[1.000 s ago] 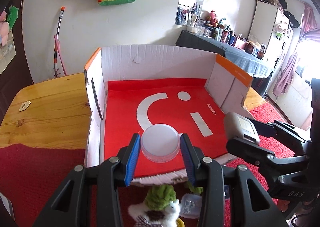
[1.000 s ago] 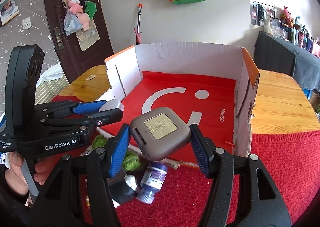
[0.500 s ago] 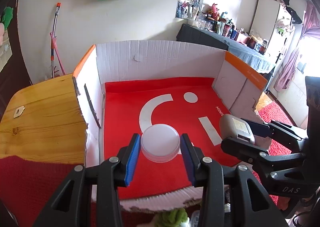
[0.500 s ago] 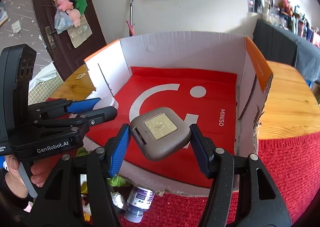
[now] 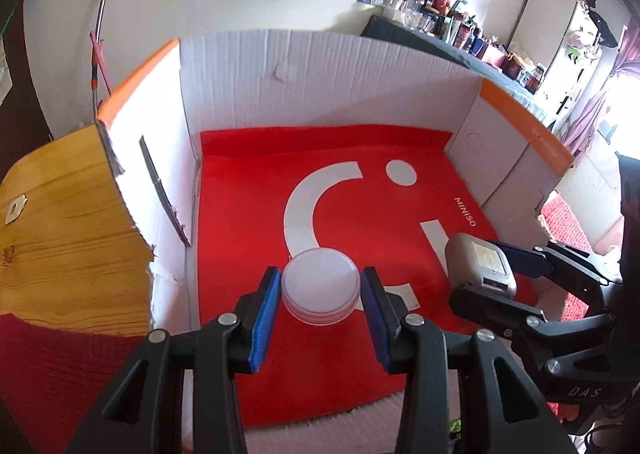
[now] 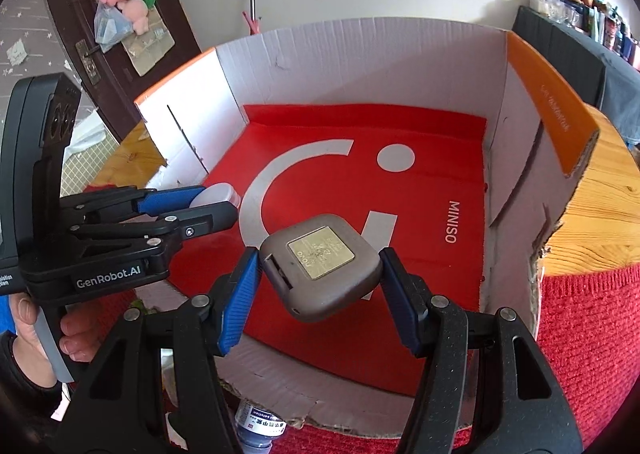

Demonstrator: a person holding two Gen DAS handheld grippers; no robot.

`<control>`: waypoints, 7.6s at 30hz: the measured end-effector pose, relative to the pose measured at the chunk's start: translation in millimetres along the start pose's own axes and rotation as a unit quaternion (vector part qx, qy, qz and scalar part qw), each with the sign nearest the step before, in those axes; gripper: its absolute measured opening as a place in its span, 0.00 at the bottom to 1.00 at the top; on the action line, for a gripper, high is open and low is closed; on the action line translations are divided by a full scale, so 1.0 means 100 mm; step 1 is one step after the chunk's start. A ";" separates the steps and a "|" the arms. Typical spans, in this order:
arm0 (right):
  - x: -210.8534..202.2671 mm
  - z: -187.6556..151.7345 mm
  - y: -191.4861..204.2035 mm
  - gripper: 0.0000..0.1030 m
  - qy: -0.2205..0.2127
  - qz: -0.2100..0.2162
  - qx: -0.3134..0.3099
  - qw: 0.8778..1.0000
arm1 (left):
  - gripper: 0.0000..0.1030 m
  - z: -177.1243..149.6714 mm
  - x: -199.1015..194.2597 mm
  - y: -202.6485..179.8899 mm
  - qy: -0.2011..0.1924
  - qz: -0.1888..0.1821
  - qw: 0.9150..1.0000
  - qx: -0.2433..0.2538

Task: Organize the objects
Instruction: 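Lift both held items and carry them over the orange cardboard box, then lower the case and open right gripper while left gripper releases the white container, then withdraw both open grippers from the box back toward the item pile, then move left gripper to the pink doll while right gripper approaches the purple-capped bottle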

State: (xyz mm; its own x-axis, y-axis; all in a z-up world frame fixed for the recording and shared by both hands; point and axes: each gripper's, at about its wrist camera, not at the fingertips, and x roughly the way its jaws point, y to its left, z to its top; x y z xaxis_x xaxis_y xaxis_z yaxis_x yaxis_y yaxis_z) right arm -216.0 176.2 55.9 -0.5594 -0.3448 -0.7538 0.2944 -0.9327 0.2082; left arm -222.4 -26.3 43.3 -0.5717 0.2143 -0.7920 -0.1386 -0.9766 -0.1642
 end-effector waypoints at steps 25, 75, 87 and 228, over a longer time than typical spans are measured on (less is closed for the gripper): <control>0.16 0.01 -0.02 0.57 0.035 -0.020 -0.016 0.999 | 0.42 -0.05 0.15 -0.06 0.012 0.025 0.999 0.020; -0.17 -0.12 0.12 0.71 -0.011 -0.017 -0.036 0.999 | 0.58 -0.08 -0.13 -0.13 -0.027 0.032 0.999 0.008; -0.33 -0.23 0.20 0.81 -0.031 -0.018 -0.033 0.999 | 0.71 -0.19 -0.43 -0.08 -0.063 0.048 0.997 -0.001; -0.45 -1.03 0.33 0.59 -0.051 -0.054 -0.022 0.997 | 0.65 -1.73 -0.87 -0.37 -0.069 0.087 0.993 -0.026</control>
State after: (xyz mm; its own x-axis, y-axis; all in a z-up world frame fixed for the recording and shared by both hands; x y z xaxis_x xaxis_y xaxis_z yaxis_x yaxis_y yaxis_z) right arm -101.4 171.8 32.1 -0.6655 -0.2530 -0.7022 0.2596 -0.9605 0.1000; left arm -27.7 -12.0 16.7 -0.6896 0.0381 -0.7232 0.0117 -0.9979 -0.0637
